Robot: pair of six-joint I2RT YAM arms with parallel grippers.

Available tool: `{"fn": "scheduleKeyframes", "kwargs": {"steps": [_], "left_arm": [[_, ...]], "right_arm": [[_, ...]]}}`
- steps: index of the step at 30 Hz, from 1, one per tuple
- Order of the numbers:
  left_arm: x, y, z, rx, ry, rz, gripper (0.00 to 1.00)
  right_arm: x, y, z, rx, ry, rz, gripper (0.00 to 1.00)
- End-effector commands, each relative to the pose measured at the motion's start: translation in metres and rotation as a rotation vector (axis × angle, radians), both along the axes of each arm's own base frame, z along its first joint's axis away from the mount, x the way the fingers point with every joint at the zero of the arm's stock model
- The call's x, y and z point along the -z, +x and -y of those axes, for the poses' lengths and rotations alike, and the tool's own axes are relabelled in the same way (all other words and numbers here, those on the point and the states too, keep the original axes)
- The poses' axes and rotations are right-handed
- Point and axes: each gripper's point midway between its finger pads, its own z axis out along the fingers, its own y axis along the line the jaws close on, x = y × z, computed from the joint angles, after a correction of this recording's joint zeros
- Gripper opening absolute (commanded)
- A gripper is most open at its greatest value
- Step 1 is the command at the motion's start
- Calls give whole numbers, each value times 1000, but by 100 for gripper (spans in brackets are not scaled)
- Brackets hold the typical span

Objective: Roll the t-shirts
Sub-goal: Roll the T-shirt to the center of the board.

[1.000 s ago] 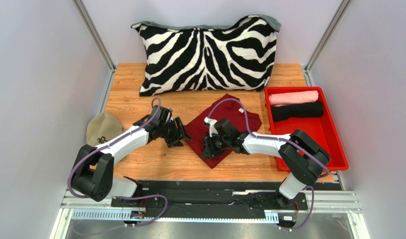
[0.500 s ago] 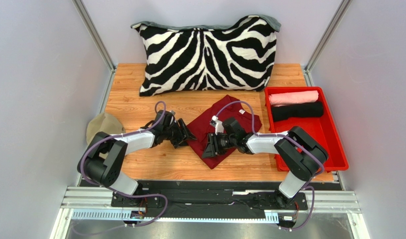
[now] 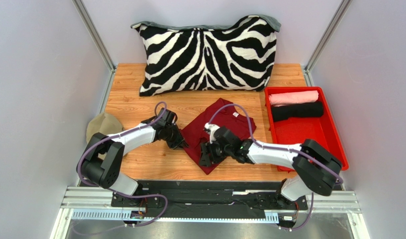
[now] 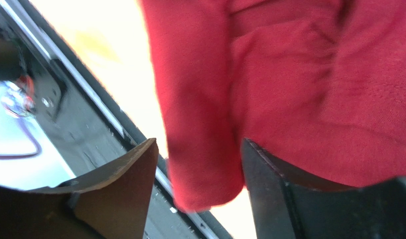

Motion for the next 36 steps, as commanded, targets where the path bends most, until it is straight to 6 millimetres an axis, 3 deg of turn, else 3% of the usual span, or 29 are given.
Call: {"fn": "scheduleKeyframes", "kwargs": {"steps": [1,4,6,7,9,11,15,18,23,27,28,29,31,33,36], "left_arm": [[-6,-27,-20,75,114,-104,12],[-4,-33,-23,100,144,-144,12],[-1,-36,-26,108,156,-166,12],[-3,-35,-25,113,156,-164,11],[-1,-36,-25,117,158,-177,11],[-1,-35,-23,118,154,-177,12],[0,-37,-25,119,160,-182,12],[-1,-37,-25,119,162,-177,12],[-1,-36,-25,126,160,-175,14],[-9,-28,-21,138,134,-119,37],[-17,-22,-19,148,122,-83,50],[-22,-20,-19,154,118,-64,57],[-37,-10,-17,170,92,9,65],[-48,-2,-15,167,71,63,67],[-62,2,-12,170,28,145,68]], "right_arm": [[-31,11,2,41,-176,317,69],[-47,4,-12,23,-218,420,72],[-42,-2,-19,-1,-290,477,72],[-53,-1,-30,-4,-289,507,72],[-35,-5,-33,-28,-398,544,72],[-38,-7,-46,-53,-434,586,71],[-25,-7,-57,-83,-494,596,68],[-17,-5,-56,-82,-543,603,62],[-17,-13,-66,-118,-457,554,35],[-14,-20,-69,-135,-326,410,28],[-5,-23,-62,-142,-316,369,28],[-17,-19,-68,-142,-219,315,27],[-9,-20,-56,-129,-141,174,27],[-18,-12,-57,-100,-37,125,27],[-17,1,-47,-51,73,10,27]]}}
